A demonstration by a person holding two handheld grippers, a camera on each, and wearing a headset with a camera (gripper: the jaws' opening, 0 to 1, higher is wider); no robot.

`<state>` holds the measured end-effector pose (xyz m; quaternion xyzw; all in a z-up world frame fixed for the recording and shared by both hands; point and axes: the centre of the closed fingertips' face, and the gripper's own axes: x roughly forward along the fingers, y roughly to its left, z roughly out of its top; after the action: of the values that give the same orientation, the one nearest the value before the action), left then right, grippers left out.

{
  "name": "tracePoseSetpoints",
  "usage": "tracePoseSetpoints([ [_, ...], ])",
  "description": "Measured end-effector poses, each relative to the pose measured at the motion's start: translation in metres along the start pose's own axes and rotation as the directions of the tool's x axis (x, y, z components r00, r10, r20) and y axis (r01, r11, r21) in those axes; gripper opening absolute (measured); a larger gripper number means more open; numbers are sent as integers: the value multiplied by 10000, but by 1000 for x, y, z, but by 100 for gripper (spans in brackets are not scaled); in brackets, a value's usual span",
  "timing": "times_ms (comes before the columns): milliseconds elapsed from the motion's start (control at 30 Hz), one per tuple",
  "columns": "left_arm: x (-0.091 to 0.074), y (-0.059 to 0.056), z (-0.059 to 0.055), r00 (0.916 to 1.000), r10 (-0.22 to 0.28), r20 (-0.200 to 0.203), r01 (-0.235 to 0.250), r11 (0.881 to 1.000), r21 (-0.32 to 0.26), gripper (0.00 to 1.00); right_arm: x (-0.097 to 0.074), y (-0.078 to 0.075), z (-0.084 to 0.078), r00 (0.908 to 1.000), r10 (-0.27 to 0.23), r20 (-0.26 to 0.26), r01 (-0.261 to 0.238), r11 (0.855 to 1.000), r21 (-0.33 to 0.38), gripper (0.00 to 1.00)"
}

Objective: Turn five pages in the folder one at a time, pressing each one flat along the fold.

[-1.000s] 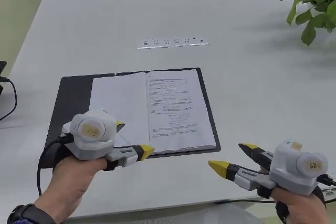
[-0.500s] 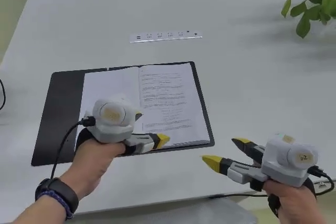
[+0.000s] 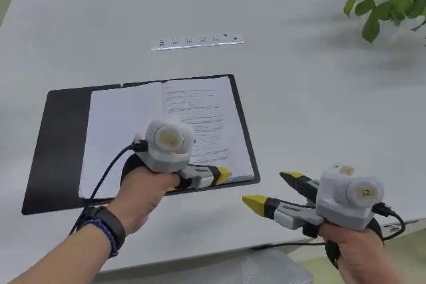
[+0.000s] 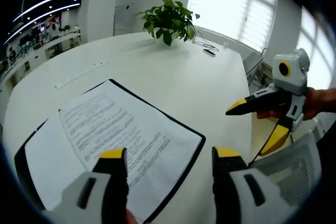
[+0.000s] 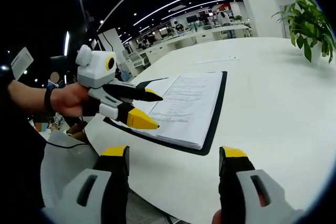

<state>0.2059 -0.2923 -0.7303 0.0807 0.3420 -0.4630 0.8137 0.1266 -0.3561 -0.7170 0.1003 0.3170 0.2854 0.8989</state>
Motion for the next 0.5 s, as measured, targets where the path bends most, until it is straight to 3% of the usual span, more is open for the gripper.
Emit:
tracePoseSetpoints([
  [267, 29, 7, -8, 9980, 492, -404, -487, 9987, 137, 63, -5, -8, -6, 10000, -81, -12, 82, 9996, 270, 68],
  [500, 45, 11, -13, 9950, 835, -540, -826, 9964, 192, 63, -5, -9, -10, 9999, -76, -95, 80, 9994, 347, 68],
])
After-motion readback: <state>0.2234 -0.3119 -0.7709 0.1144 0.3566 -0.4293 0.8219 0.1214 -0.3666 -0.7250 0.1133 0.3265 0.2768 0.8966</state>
